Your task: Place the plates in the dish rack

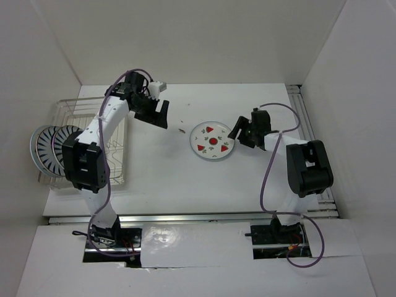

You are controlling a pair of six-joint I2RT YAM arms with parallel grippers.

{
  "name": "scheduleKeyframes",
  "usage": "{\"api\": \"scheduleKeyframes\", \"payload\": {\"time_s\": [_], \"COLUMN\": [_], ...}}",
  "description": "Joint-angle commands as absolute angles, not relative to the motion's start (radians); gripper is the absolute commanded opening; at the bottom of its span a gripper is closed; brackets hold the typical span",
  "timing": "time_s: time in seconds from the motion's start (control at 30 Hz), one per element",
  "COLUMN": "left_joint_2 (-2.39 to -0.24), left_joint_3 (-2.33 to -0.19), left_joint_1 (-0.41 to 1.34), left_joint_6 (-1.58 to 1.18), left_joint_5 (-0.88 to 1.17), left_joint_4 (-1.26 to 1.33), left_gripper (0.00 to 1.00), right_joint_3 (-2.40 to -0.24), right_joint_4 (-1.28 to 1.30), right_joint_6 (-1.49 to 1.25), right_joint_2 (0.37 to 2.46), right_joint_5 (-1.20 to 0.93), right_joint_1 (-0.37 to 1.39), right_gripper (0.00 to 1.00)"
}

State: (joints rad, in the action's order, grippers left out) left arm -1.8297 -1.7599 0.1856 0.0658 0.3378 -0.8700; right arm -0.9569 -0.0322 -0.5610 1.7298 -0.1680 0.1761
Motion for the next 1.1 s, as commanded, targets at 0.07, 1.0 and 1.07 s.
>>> {"api": "scheduleKeyframes", "payload": {"time_s": [0.07, 1.0, 1.07], "left_joint_2": [-1.879, -1.953, -1.979], "left_joint_3": [-1.778, -1.678, -1.669], "left_joint_1": [0.218, 0.218, 0.218], "left_joint_6": [0.025, -0.093, -0.107], "left_joint_5": [0.377, 0.546, 0.558], "left_joint_4": [-0.827, -0.693, -0.683], "left_gripper": [0.96, 0.94, 0.94], "right_joint_3": [-0.899, -0.879, -0.813], "right_joint_4": [-0.038, -0.423, -0.532], "right_joint_6": [-0.526, -0.705, -0.803], "right_joint_2": [1.695, 1.971, 1.953], "right_joint_5": [-0.207, -0.399, -0.487], "right_joint_1": [0.173, 0.183, 0.192], "right_gripper": [0.76, 0.0, 0.0]}}
